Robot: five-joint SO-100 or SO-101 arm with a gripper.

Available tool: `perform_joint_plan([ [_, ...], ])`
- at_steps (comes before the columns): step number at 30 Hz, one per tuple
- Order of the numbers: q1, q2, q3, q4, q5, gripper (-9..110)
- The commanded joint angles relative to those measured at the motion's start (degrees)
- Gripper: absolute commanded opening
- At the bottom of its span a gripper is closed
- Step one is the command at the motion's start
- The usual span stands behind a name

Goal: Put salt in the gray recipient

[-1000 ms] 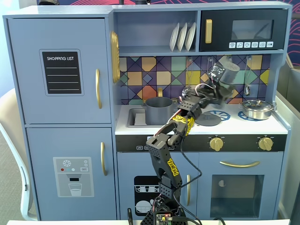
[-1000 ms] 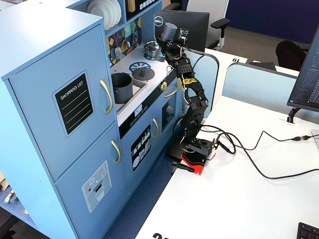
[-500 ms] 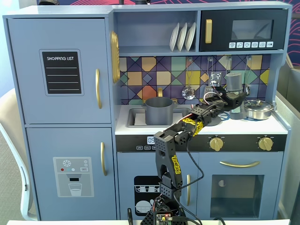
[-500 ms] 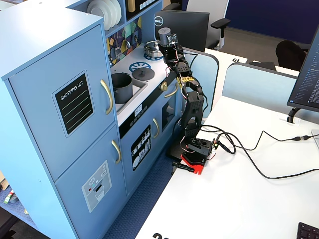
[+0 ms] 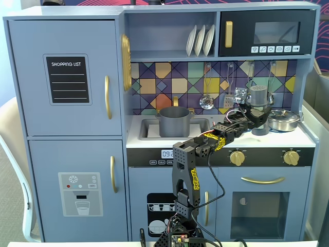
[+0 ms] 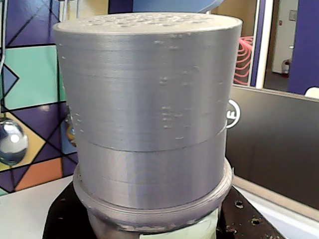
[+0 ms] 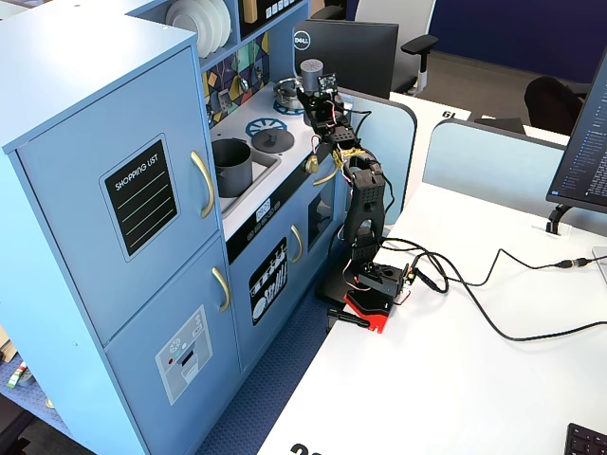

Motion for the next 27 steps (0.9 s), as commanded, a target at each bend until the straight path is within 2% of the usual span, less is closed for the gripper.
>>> perform_joint_plan([
  [1,-0.88,0.53,-0.7,-1.49,1.32,0],
  [21,-0.62,-1.32,6.94,-6.42,0.0,0],
  [22,-0.62,-1.32,6.86,-6.42,0.0,5],
  [24,0.0,-0.97,7.03,-6.15,1.76,26],
  [27,0.7,-0.44,7.12,-6.77,4.13,47],
])
